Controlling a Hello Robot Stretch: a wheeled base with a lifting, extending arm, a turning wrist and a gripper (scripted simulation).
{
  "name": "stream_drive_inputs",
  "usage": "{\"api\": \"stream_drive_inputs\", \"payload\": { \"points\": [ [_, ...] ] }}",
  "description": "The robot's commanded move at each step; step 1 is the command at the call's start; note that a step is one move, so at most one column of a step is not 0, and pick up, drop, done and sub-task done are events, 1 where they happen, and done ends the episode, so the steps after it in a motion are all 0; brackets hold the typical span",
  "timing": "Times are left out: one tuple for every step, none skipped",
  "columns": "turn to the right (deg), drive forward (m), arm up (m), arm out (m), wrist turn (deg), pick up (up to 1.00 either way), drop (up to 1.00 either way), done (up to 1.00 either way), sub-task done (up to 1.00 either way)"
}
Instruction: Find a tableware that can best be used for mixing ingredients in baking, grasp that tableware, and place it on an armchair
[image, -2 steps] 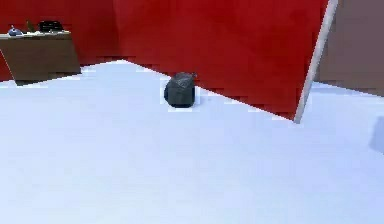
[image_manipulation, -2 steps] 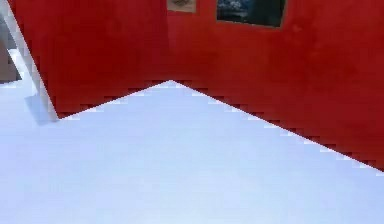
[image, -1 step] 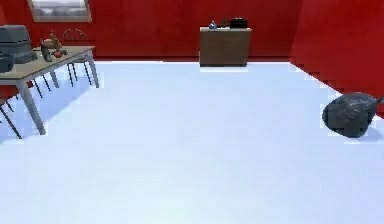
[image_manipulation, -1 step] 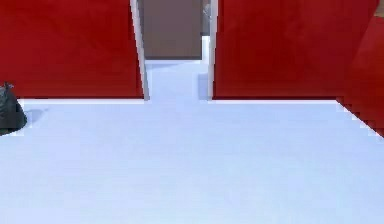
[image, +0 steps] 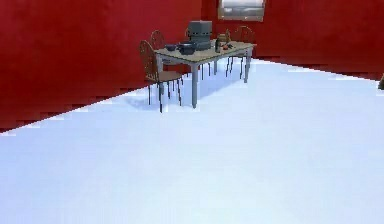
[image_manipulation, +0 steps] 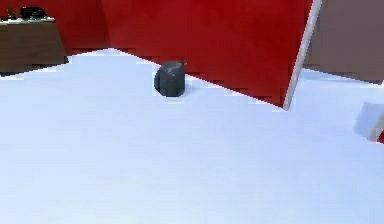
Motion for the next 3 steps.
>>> {"api": "stream_drive_inputs", "payload": {
  "points": [
    [0.0, 1.00, 0.00, 0.00, 0.0, 0.00, 0.00, 0.00, 0.00],
    [0.0, 1.00, 0.00, 0.00, 0.0, 0.00, 0.00, 0.00, 0.00],
    [-12.0, 0.00, 0.00, 0.00, 0.0, 0.00, 0.00, 0.00, 0.00]
  ]
}}
